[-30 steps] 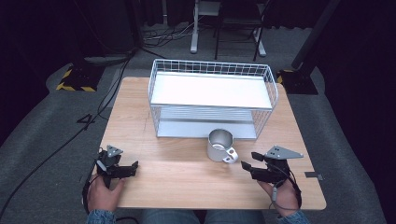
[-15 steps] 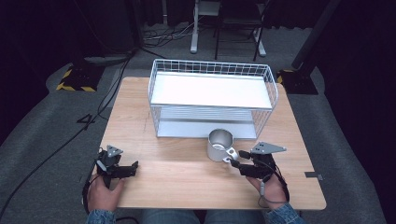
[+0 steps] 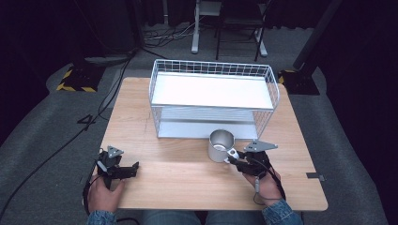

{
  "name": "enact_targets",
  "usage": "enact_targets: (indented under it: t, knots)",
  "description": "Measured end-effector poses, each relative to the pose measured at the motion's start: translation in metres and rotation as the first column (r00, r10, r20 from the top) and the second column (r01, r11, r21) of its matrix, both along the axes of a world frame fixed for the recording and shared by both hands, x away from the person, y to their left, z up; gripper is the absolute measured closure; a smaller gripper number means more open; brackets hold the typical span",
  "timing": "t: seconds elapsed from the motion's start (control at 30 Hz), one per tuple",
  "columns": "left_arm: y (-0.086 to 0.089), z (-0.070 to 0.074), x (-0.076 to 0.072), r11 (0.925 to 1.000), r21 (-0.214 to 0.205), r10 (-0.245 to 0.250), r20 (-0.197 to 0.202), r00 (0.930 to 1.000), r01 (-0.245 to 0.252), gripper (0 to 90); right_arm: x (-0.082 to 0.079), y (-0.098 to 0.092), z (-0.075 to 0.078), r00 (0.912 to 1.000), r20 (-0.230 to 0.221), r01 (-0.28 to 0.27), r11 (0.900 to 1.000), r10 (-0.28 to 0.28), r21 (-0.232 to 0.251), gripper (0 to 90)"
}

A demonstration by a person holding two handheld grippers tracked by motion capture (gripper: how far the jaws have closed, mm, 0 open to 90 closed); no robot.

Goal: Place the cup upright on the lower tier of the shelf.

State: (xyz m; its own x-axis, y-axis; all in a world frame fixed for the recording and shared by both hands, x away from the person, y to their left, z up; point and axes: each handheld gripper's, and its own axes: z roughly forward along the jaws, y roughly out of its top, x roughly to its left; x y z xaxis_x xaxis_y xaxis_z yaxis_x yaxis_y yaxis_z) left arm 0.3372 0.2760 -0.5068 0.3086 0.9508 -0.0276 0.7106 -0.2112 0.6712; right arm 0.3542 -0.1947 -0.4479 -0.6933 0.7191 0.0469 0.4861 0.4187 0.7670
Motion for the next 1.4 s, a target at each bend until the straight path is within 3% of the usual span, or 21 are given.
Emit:
enact_targets:
  t: [0.1, 0.53, 0.8, 1.4]
  knots:
    - [0.0, 0.0, 0.0, 1.0, 0.0, 0.0, 0.0, 1.0, 0.0, 1.6, -0.001, 0.002, -0.001, 0.9999, 0.011, 0.008, 0.9998, -0.008, -0.019, 70.7]
    - [0.0, 0.0, 0.0, 1.0, 0.0, 0.0, 0.0, 1.0, 0.0, 1.6, -0.001, 0.002, 0.0, 0.9996, 0.028, 0.0, 1.0, 0.0, -0.001, 71.5]
    - [0.0, 0.0, 0.0, 1.0, -0.001, 0.0, 0.001, 1.0, 0.0, 1.6, -0.006, -0.001, 0.007, 0.9966, 0.078, 0.02, 0.9983, -0.025, 0.054, 71.6]
    - [0.0, 0.0, 0.0, 1.0, -0.002, 0.001, 0.001, 1.0, -0.001, 1.6, 0.002, -0.002, 0.028, 0.9907, 0.123, 0.046, 0.9934, -0.058, 0.105, 71.7]
